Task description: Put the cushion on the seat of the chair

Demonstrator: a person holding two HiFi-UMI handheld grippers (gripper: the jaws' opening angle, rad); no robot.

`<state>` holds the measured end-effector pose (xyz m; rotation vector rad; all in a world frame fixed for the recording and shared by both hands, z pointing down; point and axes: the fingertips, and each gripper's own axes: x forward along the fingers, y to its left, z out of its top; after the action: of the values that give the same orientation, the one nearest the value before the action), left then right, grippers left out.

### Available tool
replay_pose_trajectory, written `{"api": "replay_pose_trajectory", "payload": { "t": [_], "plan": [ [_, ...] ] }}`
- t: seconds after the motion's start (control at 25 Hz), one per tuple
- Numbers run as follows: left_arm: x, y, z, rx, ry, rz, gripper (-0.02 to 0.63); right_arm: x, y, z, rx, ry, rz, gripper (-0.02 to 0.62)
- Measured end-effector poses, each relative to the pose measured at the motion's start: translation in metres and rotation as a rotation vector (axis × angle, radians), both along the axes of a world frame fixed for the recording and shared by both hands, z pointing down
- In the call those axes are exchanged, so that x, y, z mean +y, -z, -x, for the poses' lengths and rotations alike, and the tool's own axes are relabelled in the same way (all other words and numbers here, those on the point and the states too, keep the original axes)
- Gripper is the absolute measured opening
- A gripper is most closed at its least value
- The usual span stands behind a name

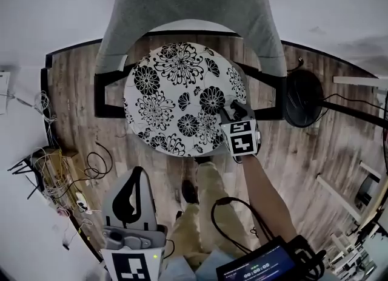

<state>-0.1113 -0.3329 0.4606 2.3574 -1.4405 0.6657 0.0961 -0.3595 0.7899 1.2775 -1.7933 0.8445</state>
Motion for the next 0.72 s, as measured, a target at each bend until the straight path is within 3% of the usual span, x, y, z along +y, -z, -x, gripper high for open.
{"api": "replay_pose_trajectory", "payload": {
  "t": [0.28,0.52,0.72],
  "plan": [
    [0.004,0.005,0.004,-0.001,0.0,-0.013,0.009,0.009,0.053,0.007,-0.003,0.004,-0.141,0.16],
    [0.019,0.023,-0.002,0.015,-0.01,-0.04,0.009,0.075,0.046,0.012,-0.018,-0.036,-0.065,0.155],
    [0.033,0.013,-0.008,0.01,-0.024,-0.042,0.009,0.103,0.012,-0.004,-0.131,-0.256,-0.001,0.172]
  ]
}}
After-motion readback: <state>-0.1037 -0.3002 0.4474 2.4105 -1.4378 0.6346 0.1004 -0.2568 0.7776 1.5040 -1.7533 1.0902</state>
